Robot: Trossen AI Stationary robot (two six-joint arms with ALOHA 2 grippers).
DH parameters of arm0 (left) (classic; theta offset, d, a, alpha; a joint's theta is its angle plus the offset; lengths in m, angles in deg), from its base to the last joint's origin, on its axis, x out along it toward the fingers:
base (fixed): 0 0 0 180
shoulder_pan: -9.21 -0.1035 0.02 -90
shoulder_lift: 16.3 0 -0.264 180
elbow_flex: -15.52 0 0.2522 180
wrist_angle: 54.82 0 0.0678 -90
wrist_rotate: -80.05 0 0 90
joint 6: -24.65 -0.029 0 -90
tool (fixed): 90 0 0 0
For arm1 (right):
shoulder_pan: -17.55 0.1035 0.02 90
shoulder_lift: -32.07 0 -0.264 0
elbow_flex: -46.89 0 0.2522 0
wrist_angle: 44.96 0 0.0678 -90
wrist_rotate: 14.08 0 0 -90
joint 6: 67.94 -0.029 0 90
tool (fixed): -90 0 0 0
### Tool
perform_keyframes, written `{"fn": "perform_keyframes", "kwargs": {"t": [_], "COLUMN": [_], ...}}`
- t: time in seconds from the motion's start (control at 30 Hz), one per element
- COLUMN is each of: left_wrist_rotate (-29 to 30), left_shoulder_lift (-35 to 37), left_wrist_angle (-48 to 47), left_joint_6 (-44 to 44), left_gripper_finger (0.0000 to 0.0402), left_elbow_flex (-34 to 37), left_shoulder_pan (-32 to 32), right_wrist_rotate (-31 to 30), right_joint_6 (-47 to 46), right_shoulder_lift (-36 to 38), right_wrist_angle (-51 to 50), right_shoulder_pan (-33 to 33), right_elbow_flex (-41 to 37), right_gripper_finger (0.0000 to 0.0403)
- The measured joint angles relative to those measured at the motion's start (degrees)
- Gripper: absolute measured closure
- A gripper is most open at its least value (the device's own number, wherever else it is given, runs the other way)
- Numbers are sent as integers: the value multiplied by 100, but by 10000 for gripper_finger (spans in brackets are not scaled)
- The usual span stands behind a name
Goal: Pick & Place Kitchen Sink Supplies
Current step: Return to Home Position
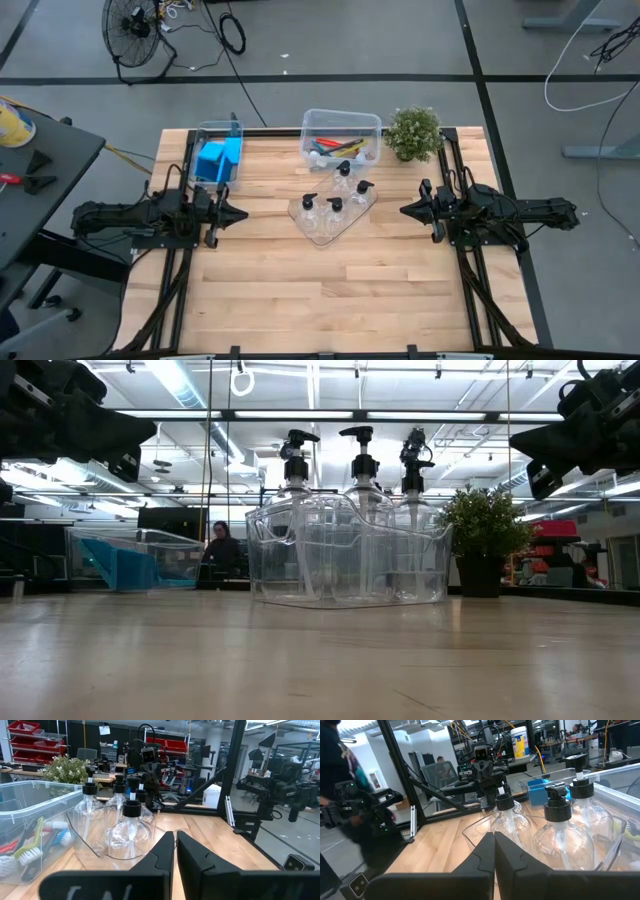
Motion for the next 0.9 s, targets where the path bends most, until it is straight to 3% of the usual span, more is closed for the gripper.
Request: {"fn": "perform_keyframes", "kwargs": {"t": [0.4,0.63,0.9], "left_wrist_rotate": [0,46,46], "left_shoulder_lift": [0,0,0], "left_wrist_angle": [5,6,5], "left_joint_6": [-8,-878,-892], "left_gripper_finger": [376,376,376], "left_elbow_flex": [0,0,0], "left_shoulder_pan": [0,2,1], "right_wrist_rotate": [-1,1,0], "right_joint_6": [0,0,0], "right_shoulder_lift": [0,0,0], "right_wrist_angle": [0,2,1], "right_shoulder_pan": [1,-1,0], "right_elbow_flex": [0,0,0], "right_gripper_finger": [399,399,399]}}
